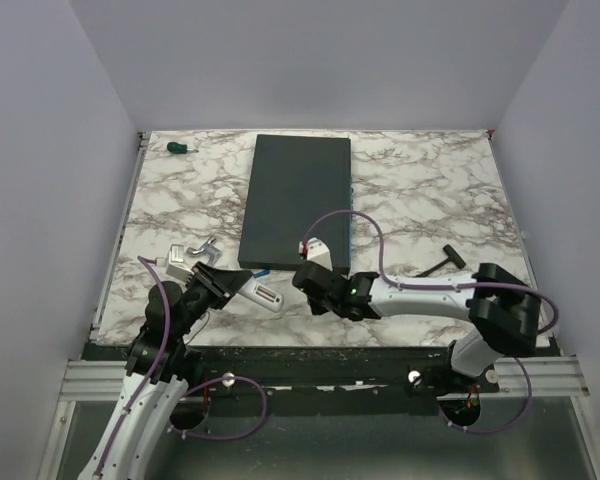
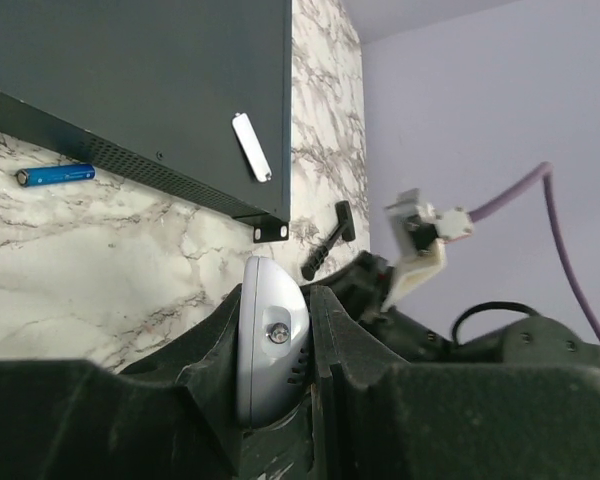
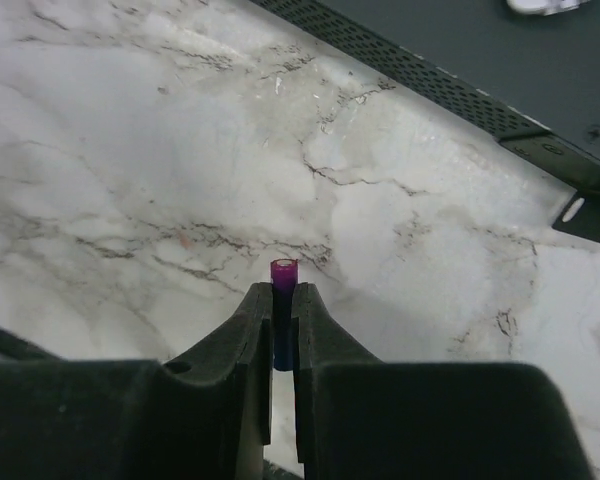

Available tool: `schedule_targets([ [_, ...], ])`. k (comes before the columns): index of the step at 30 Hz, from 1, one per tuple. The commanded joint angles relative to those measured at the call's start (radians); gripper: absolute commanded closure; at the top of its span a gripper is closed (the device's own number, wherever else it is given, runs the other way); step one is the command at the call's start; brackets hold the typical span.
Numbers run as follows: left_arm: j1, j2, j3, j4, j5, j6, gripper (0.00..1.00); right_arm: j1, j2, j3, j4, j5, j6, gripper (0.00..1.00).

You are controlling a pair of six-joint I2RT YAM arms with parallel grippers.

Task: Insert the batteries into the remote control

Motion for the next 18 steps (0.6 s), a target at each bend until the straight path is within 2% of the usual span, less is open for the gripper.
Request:
schedule_targets([
  [1, 0.010, 0.007, 0.012, 0.032, 0.041, 0.027, 1.00, 0.004, -0.185, -0.051, 0.020, 0.001, -0.002, 0.99],
  [3, 0.011, 0.011, 0.020, 0.041, 0.051, 0.039, 1.00, 0.006, -0.288, -0.086, 0.059, -0.003, -0.024, 0.99],
  [6, 0.013, 0.018, 0.021, 0.077, 0.078, 0.047, 1.00, 0.004, -0.494, -0.182, 0.176, -0.089, -0.091, 0.99],
  [11, 0.014, 0.061, 0.010, 0.247, 0.196, 0.055, 1.00, 0.004, -0.820, -0.324, 0.394, -0.252, -0.142, 0.99],
  [18, 0.014, 0.118, 0.039, 0.326, 0.287, 0.090, 1.00, 0.004, -1.057, -0.378, 0.519, -0.447, -0.187, 0.99],
])
